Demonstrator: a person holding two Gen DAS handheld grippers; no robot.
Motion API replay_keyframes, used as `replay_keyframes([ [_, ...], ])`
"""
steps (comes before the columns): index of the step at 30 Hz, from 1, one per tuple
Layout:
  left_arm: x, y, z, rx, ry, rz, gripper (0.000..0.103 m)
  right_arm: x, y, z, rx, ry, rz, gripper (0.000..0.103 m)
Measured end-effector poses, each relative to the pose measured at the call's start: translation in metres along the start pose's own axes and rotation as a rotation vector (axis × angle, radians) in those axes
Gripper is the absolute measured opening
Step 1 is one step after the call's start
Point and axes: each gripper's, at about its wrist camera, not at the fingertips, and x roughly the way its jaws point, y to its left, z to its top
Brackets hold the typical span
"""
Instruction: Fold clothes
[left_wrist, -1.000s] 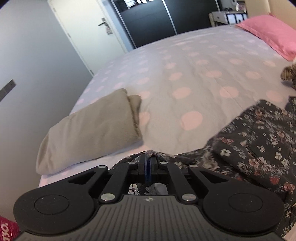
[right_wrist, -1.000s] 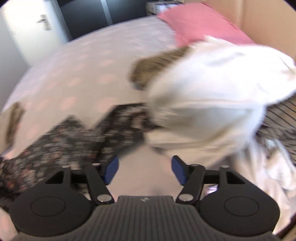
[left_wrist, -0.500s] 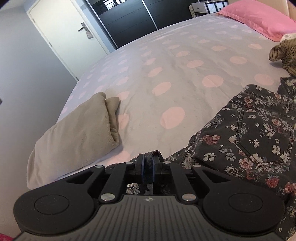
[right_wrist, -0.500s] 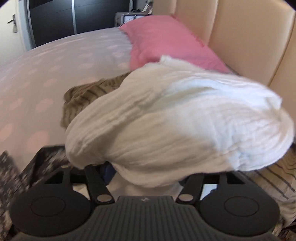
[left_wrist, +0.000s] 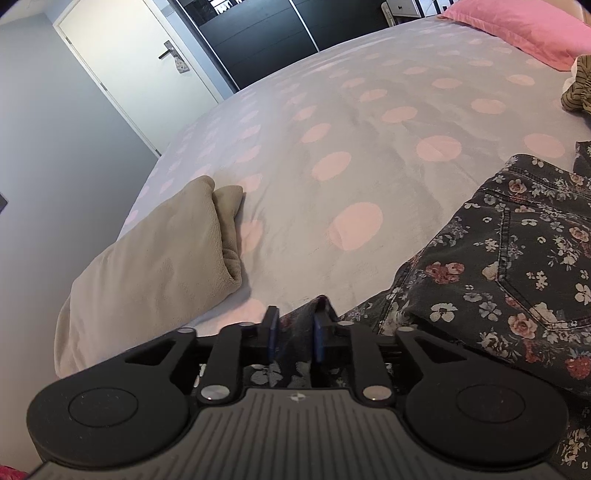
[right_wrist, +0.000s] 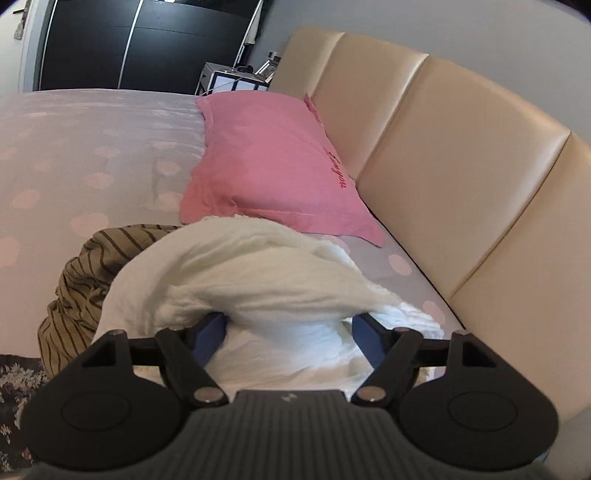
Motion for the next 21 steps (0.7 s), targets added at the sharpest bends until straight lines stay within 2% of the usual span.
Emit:
replay_keyframes([
  [3,-0.006,0.004,-0.002,-0.008,-0.007,0.002,0.025,-0.029,0.000,-0.004,0.016,-0.035,0.055,0.078],
  [5,-0.010,0.007,-0.003,-0.013,-0.012,0.004,0.030,-0.053,0.004,-0.009,0.026,-0.070,0.091,0.079],
  [7,-0.014,0.009,-0.005,-0.018,-0.017,0.005,0.043,-0.076,0.009,-0.015,0.032,-0.099,0.127,0.079],
  [10,-0.020,0.013,-0.007,-0.025,-0.024,0.007,0.045,-0.102,0.026,-0.032,0.042,-0.103,0.200,0.081],
  [16,-0.034,0.022,-0.015,-0.041,-0.044,0.007,0.055,-0.123,0.078,-0.075,0.008,-0.009,0.355,0.082],
  [21,-0.042,0.030,-0.035,-0.054,-0.053,-0.010,0.056,-0.130,0.125,-0.107,-0.004,0.111,0.492,0.082],
])
